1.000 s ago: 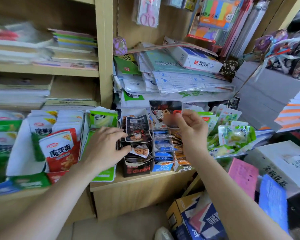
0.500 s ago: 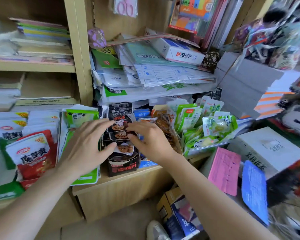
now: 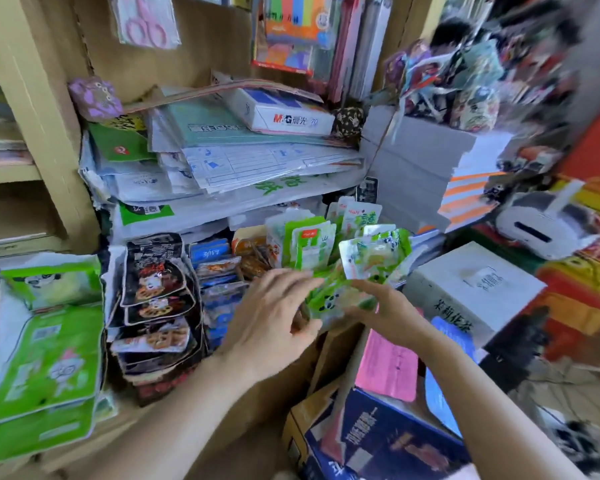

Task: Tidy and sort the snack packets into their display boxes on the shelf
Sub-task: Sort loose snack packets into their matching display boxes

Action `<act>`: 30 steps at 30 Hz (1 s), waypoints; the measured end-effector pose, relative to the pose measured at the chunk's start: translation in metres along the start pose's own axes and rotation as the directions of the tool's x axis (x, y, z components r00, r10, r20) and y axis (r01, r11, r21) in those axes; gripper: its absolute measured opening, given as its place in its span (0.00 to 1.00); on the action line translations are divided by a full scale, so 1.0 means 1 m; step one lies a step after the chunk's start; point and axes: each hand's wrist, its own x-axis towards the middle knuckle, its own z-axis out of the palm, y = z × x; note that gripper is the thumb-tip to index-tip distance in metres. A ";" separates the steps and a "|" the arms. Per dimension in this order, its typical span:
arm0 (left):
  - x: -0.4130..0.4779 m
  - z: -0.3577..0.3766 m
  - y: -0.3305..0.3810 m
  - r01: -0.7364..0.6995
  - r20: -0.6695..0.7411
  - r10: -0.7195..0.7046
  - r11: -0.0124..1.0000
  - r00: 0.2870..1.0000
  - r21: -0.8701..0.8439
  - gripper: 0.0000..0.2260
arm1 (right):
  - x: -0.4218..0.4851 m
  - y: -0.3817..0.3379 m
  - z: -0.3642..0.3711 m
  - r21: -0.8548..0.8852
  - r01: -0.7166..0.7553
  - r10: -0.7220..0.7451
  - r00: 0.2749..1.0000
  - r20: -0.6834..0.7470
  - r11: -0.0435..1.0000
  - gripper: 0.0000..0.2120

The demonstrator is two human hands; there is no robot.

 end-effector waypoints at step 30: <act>0.144 0.096 0.011 0.115 0.389 -0.167 0.982 0.906 0.153 0.46 | 0.050 0.074 -0.024 0.081 -0.011 0.046 0.891 -0.451 0.997 0.25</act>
